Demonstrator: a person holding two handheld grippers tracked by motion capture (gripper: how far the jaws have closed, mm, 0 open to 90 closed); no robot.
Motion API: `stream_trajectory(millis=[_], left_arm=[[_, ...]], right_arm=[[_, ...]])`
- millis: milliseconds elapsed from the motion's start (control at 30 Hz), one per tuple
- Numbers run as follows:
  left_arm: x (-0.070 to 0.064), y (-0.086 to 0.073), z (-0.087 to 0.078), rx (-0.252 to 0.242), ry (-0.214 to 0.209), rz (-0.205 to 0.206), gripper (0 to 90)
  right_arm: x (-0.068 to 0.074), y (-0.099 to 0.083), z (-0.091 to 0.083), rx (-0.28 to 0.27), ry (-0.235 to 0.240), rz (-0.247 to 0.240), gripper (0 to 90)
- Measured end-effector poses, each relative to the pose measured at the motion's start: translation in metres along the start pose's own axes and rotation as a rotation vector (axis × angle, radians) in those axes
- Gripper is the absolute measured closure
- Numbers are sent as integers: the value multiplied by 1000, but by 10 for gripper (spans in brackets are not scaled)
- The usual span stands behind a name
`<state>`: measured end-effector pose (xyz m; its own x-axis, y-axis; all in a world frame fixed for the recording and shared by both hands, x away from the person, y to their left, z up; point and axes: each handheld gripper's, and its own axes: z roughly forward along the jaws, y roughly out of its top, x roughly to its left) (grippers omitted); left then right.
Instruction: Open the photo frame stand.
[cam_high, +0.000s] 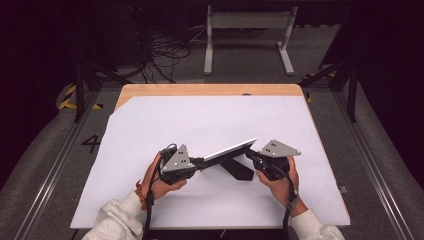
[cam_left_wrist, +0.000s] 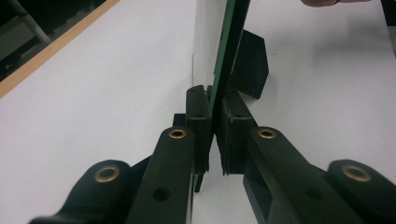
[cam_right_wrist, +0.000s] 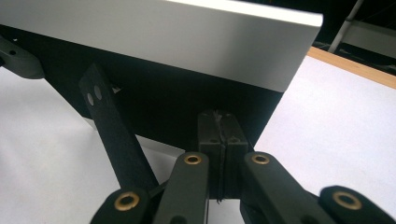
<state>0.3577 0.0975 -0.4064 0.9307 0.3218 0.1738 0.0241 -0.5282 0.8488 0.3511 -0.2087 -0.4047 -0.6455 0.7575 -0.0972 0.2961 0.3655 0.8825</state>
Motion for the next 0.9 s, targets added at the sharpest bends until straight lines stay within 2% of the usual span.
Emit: stream_trajectory(millis=[500,900], left_arm=[[-10,3,1,6,-7,-1,824],[-18,5,0,10,-3,-4,808]], right_arm=[[-1,2,8,-5,8,14,900],[3,4,13,0,7,0,900]])
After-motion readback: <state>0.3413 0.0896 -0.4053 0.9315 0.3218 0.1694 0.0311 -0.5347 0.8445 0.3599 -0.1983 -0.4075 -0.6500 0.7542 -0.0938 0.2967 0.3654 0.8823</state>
